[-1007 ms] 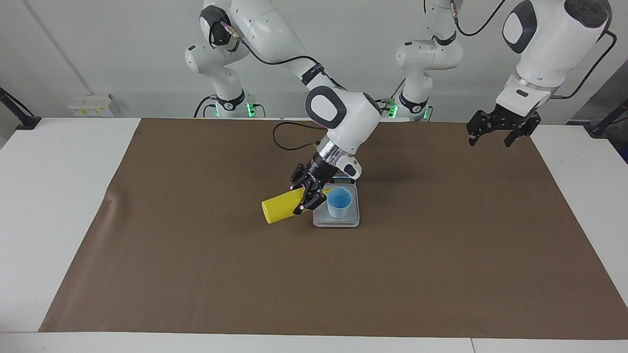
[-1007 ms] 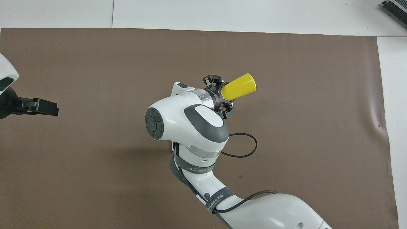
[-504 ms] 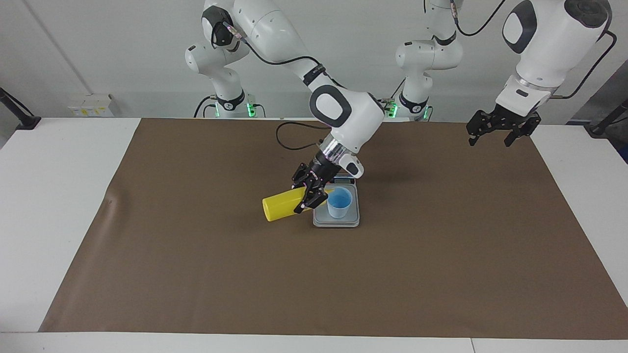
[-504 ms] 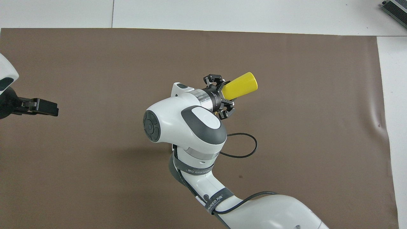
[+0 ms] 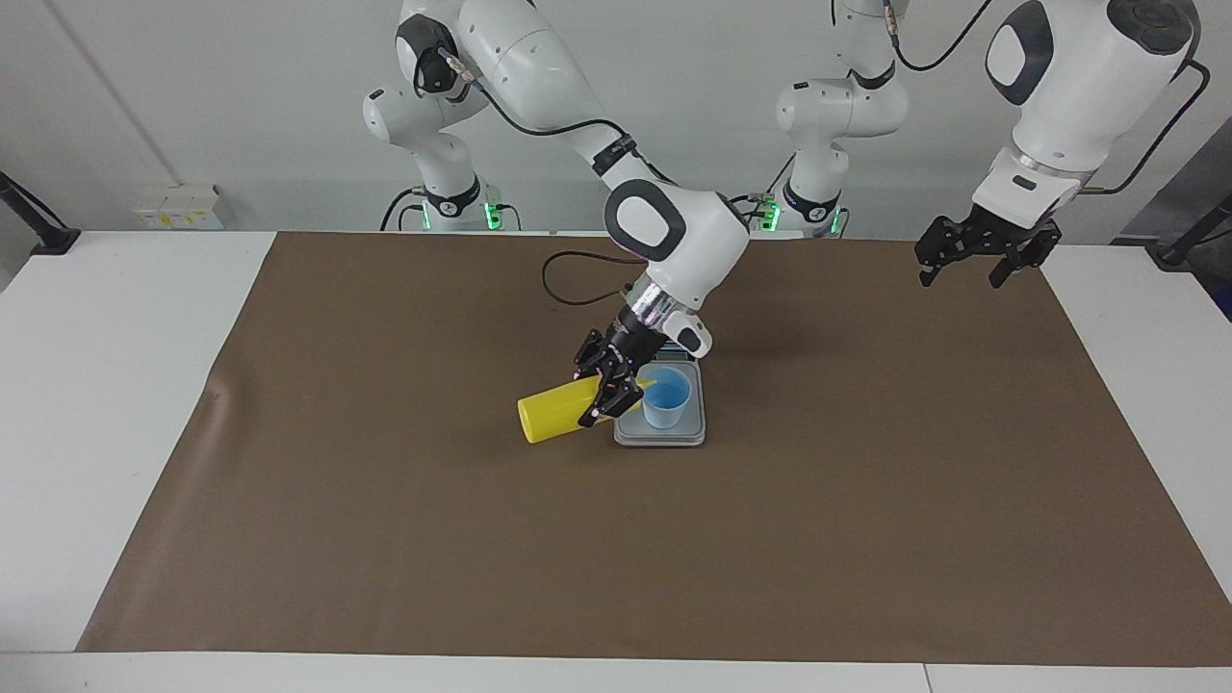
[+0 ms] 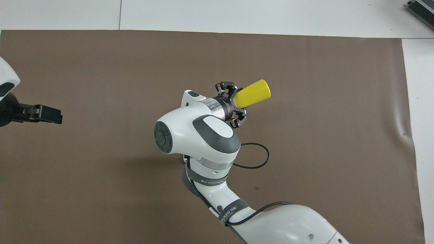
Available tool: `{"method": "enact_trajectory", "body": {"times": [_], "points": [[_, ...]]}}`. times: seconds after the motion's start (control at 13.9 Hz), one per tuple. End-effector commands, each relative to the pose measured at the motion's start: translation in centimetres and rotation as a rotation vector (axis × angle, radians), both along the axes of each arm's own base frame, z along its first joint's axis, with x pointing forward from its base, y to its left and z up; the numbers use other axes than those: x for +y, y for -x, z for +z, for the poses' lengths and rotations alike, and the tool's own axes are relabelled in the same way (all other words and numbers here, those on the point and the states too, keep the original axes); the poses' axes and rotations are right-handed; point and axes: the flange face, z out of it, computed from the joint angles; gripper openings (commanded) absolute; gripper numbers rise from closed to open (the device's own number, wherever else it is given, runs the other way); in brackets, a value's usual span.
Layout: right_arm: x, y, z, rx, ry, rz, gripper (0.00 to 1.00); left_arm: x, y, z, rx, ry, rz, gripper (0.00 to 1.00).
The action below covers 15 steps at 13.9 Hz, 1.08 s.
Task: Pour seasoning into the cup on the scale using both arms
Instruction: 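Hold the bottle inverted over the cup with the right gripper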
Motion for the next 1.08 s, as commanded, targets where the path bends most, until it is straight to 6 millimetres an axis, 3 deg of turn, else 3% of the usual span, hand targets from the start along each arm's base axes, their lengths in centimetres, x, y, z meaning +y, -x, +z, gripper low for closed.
{"method": "enact_trajectory", "body": {"times": [0.0, 0.29, 1.01], "points": [[-0.40, 0.27, -0.05, -0.021, 0.005, 0.006, 0.00, 0.34, 0.55, 0.68, 0.005, -0.005, -0.004, 1.00], [-0.64, 0.84, -0.66, -0.014, 0.014, 0.021, 0.00, 0.34, 0.55, 0.68, 0.005, -0.005, -0.004, 1.00], [-0.23, 0.96, 0.11, -0.027, 0.014, 0.022, 0.00, 0.34, 0.55, 0.68, 0.005, -0.005, -0.004, 1.00]]}}
